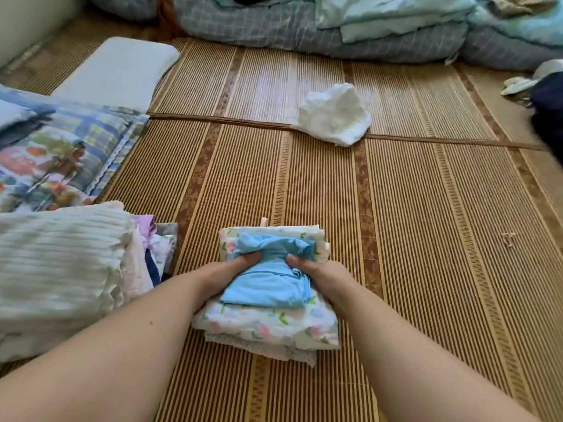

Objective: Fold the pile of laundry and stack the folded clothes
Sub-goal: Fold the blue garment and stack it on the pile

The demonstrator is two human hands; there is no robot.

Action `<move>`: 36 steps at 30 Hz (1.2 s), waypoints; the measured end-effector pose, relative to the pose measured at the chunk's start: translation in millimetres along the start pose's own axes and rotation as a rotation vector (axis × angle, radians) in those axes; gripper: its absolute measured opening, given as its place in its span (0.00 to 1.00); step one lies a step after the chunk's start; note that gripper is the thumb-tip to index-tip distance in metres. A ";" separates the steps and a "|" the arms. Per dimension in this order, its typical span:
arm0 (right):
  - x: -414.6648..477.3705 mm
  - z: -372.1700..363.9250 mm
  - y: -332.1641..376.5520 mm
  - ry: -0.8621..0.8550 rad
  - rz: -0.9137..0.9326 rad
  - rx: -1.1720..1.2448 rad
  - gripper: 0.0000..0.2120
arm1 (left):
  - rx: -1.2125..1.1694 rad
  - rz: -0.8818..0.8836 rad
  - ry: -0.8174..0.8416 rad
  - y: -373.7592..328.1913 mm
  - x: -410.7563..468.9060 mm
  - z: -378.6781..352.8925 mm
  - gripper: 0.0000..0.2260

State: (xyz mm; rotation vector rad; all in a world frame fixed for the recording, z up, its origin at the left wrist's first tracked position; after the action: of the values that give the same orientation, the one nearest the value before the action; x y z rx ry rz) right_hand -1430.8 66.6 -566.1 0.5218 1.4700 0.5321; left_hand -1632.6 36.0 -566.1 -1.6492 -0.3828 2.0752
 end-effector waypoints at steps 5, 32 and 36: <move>-3.4 -3.8 -3.7 0.045 -0.014 0.015 0.23 | -0.261 -0.018 0.133 10.0 -6.7 -7.0 0.41; -229.8 493.6 29.7 -0.355 0.133 0.219 0.34 | -0.437 -0.106 0.758 -122.5 -264.9 -456.4 0.37; -217.0 626.9 1.5 -0.354 0.099 0.245 0.32 | -0.428 -0.148 0.801 -129.6 -277.1 -593.8 0.35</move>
State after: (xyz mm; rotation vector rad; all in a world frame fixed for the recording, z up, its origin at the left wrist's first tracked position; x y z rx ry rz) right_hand -811.0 -71.4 -374.1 0.8408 1.1791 0.3164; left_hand -985.8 -34.1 -414.7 -2.4347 -0.6586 1.1215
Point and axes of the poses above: each hand's wrist, its own x-axis towards the middle knuckle, its own z-axis out of the back of the hand, y = z × x, the point moved 6 cm from there along x, towards the middle knuckle, and after that the axes turned 14 degrees about -y, right-handed, at the moved point
